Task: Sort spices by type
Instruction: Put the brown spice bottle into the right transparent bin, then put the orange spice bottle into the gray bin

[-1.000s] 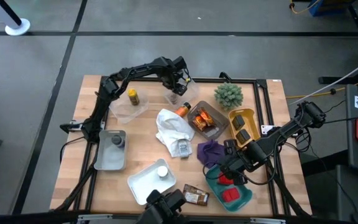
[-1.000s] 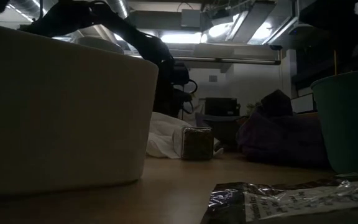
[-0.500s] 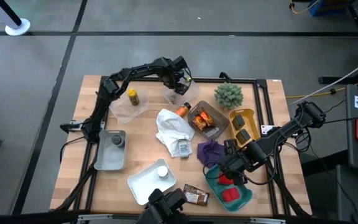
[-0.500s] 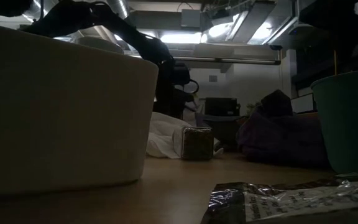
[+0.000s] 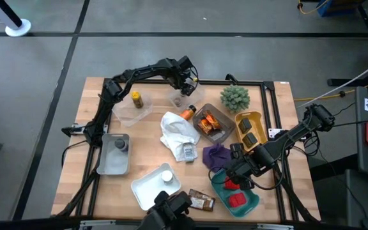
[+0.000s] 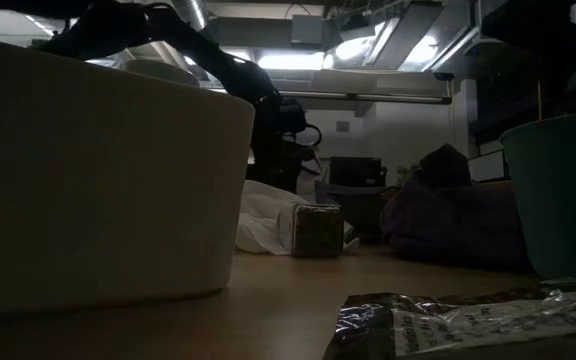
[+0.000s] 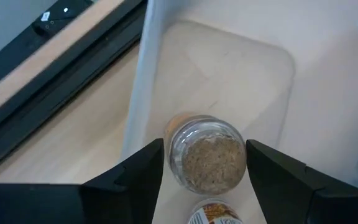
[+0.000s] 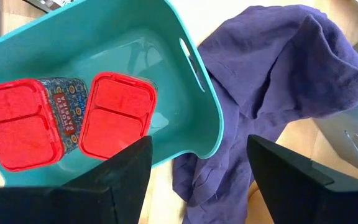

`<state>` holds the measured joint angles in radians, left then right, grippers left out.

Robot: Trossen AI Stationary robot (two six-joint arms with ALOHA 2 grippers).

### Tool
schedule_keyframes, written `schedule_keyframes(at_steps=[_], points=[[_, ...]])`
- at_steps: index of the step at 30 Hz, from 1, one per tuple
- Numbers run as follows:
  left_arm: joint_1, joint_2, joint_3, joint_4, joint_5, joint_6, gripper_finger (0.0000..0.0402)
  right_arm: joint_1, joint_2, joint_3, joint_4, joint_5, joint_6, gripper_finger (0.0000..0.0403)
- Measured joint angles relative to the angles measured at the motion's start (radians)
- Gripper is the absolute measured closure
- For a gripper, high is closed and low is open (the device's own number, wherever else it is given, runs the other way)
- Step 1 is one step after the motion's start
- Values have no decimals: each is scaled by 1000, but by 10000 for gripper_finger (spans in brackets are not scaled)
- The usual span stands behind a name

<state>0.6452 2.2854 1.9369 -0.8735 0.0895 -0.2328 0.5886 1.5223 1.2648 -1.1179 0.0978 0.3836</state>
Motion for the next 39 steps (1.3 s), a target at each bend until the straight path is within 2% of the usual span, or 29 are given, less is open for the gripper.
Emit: schedule_keyframes(at_steps=[15,20,28,33,39], points=[[2,-126,0,-18,2,58,187,0,0,0,0,0,0,141],[-55,-157,0,-49,3,92,187,0,0,0,-9,0,0,141],[-208,-160,0,-95,-5,137,187,0,0,0,-82,0,0,141],[-287,-160,0,-107,-43,133,187,0,-29,0,-151,48,1,141],[-355,-138,-2,-121,-200,95,187,0,-129,0,-209,175,35,141]])
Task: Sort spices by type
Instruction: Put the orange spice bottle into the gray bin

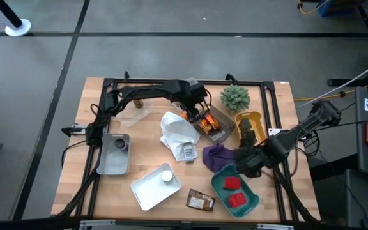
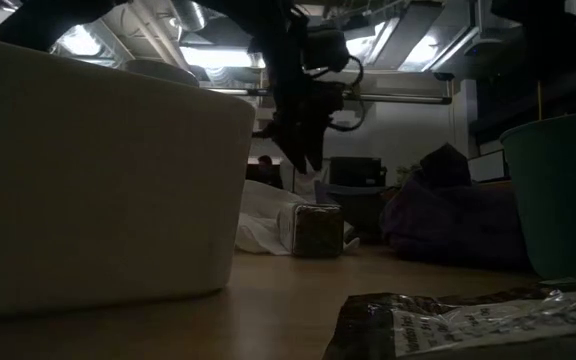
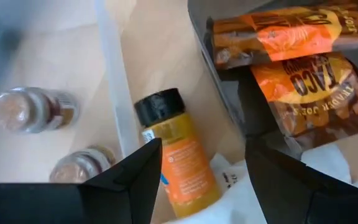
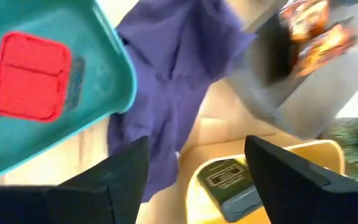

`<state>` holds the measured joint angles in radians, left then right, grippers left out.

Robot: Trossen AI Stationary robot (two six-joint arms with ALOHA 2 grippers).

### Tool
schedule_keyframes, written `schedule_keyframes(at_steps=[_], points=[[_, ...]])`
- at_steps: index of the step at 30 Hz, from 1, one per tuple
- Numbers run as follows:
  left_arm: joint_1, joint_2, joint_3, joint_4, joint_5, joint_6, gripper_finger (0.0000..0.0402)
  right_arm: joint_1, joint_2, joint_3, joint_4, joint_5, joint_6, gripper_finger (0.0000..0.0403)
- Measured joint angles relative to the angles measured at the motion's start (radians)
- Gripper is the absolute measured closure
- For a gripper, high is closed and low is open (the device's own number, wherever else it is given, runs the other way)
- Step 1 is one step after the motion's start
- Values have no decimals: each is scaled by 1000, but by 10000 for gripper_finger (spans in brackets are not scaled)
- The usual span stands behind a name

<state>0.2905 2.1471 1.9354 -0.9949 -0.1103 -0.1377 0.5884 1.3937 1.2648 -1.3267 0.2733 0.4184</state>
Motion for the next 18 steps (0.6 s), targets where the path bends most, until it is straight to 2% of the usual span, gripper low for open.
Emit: schedule_keyframes(at_steps=[5,11,18], points=[[-14,4,-21,-35,-35,-44,190,0,-72,0,-1,74,1,141],[-10,6,-112,-42,-39,-70,204,0,-133,0,-34,133,-3,141],[-2,6,-191,72,-39,-72,213,0,-195,0,-46,184,-4,141]])
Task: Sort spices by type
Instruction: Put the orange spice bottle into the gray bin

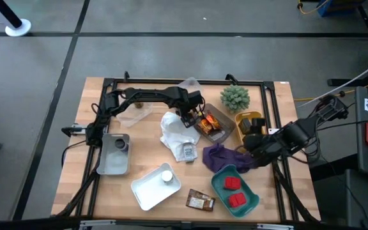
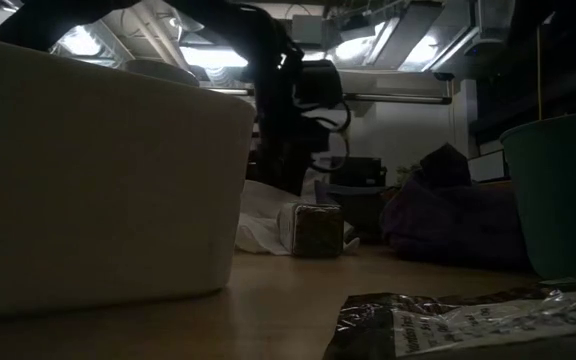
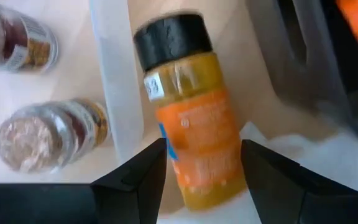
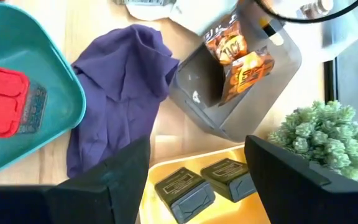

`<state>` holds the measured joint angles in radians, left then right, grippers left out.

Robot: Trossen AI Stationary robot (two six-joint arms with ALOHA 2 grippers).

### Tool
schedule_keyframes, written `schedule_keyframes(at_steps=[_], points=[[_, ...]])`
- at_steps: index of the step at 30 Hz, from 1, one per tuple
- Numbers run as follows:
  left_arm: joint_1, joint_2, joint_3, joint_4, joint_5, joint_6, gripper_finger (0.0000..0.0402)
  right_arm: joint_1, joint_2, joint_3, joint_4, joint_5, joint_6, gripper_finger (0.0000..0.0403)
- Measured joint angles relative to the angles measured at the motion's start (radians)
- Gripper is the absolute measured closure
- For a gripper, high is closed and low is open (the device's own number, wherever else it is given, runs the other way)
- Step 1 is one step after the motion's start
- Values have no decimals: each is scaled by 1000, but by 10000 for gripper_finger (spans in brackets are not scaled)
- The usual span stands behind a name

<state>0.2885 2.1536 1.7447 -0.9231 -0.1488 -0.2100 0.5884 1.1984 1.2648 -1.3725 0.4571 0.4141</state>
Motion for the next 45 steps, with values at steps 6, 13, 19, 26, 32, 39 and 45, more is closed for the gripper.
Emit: schedule_keyframes(at_steps=[6,13,19,26,32,39,45], points=[[8,0,-9,52,1,0,211,0,-27,0,1,5,0,141],[10,-1,-48,105,-1,42,210,0,-29,0,2,5,0,141],[12,-7,-110,188,-2,44,210,0,-29,0,1,5,-1,141],[12,-7,-114,188,-1,83,210,0,-29,0,1,4,-1,141],[13,-4,-116,194,0,78,198,0,-29,0,1,4,-1,141],[13,10,-120,206,21,64,174,0,-28,0,1,3,-1,141],[12,11,-121,202,16,96,181,0,-28,0,1,-5,-1,141]])
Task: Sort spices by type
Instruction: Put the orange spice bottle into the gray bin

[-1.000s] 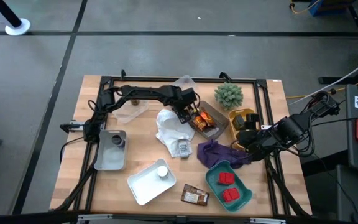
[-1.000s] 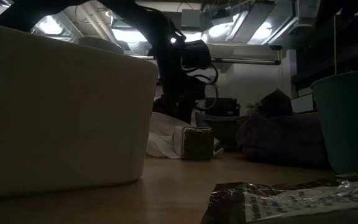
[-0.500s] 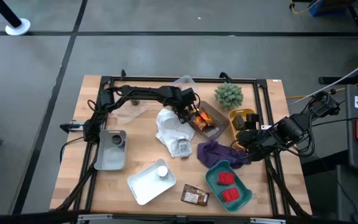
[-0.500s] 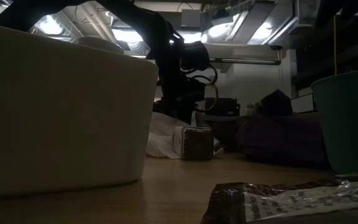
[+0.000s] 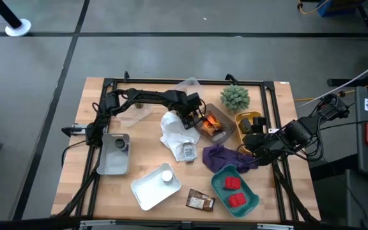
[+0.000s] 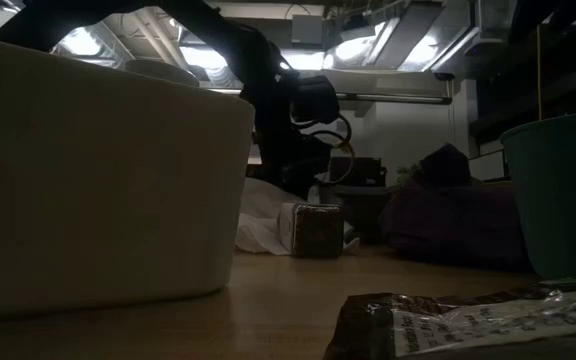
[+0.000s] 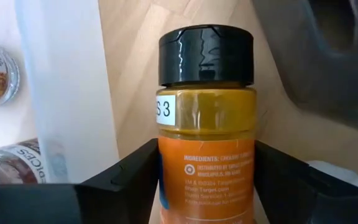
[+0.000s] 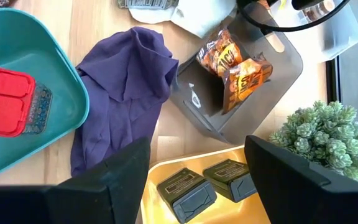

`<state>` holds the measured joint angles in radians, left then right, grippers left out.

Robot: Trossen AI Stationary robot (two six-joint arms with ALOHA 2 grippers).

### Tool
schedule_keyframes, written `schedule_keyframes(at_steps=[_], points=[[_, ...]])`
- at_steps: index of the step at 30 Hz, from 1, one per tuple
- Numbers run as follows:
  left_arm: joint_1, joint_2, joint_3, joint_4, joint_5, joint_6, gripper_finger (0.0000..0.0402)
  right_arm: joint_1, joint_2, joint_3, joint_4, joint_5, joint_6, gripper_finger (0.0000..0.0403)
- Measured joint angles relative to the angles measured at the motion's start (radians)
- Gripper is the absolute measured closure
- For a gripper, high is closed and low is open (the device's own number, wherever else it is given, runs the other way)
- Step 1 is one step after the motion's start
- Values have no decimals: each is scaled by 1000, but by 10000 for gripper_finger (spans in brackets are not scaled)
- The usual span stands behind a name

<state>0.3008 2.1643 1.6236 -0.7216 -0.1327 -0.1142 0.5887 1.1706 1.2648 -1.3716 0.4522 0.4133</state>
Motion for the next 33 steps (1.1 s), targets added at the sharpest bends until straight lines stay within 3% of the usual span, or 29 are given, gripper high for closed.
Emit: schedule_keyframes(at_steps=[12,33], points=[[0,0,36,-35,-7,11,247,0,0,0,0,0,0,141],[0,-2,372,-383,2,66,246,0,-3,0,1,1,-30,141]])
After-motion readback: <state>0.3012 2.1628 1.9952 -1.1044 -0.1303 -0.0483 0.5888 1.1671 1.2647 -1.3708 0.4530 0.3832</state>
